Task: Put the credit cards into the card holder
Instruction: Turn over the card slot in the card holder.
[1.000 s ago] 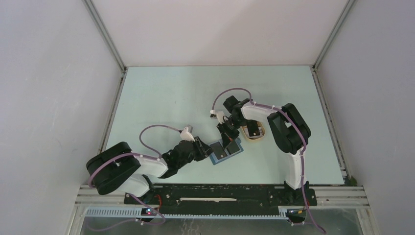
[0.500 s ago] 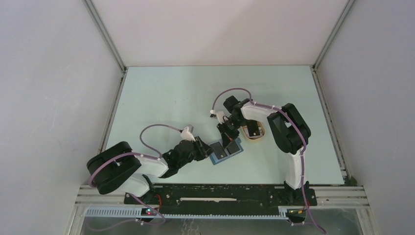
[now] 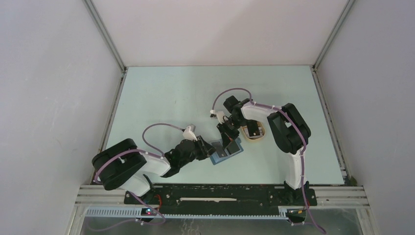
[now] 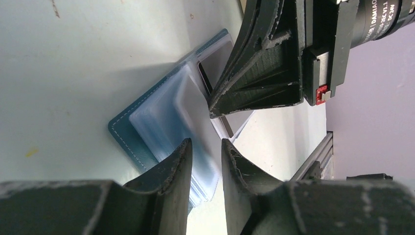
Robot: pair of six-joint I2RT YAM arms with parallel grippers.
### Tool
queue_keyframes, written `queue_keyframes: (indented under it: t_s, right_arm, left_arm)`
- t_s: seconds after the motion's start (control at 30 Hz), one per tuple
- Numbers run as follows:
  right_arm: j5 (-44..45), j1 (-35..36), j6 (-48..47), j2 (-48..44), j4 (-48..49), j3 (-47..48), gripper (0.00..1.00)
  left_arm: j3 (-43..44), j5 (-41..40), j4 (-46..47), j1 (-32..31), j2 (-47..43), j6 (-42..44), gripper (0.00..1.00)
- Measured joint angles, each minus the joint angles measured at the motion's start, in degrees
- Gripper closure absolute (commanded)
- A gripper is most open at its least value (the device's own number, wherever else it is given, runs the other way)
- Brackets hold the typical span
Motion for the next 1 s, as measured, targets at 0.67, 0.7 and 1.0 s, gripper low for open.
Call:
queue_keyframes:
  t_s: [0.67,0.7,1.0]
  right_arm:
    - [-0.57,-0.61,-0.22,-0.48,-0.42,0.00,0.73]
    - [-0.48,-0.81,-0.28,-0.70,-0.52,0.00,0.73]
    - [0.42,-3.26,-1.27,-2.80,-0.72,0.00,0.72]
  left_arm:
    - [1.49,2.14,3.28,0.59,2.40,0.09,0.66]
    - [1.66,2.32,3.28,0.79,2.51,0.13,0.65]
    - [2.58,4.22,4.46,1.99,3.65,1.49,0.64]
